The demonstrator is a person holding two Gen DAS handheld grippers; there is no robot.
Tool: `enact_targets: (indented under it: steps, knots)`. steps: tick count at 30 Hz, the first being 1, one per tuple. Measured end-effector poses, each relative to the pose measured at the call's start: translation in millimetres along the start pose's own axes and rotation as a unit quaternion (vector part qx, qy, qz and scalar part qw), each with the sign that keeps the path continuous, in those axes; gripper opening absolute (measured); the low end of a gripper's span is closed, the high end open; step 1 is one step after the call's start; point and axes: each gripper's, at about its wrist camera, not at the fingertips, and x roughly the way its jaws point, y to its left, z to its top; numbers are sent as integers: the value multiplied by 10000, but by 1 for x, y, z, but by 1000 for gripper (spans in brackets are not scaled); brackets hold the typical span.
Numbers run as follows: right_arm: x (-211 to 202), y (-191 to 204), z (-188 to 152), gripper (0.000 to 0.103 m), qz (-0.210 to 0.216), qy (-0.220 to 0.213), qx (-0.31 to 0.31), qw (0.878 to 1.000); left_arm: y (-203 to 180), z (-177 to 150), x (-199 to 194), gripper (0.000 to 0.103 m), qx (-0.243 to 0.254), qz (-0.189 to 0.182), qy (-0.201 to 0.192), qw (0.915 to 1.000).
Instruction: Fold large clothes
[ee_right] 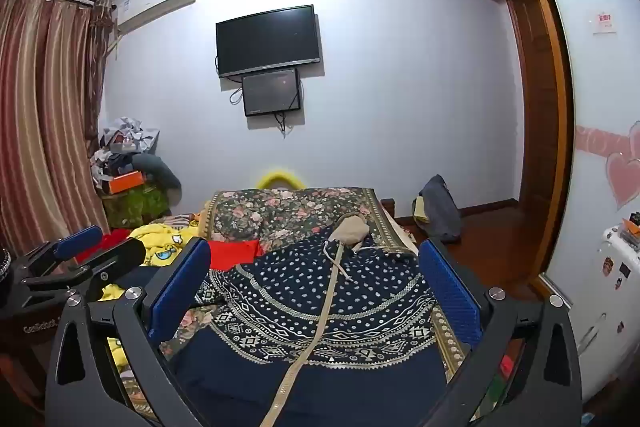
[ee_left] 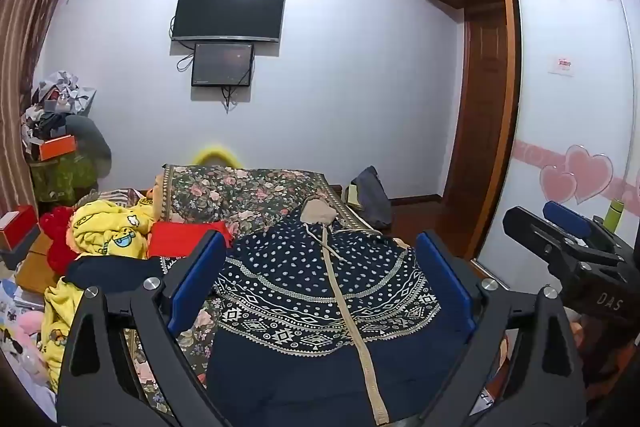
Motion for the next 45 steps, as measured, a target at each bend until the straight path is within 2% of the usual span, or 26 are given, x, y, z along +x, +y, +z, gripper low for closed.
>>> enact_targets:
  steps: [5,11,45]
  knots:
    - [1,0,0,103,-3,-3,18,10000,-8,0,8,96,46,22,140,9999]
    - [1,0,-1,103,8,24,32,10000,2,-3,12,96,-56,-18,107,9999]
    - [12,-1,-7,103,-20,128,94,9999,2,0,9,96,-92,4,116,9999]
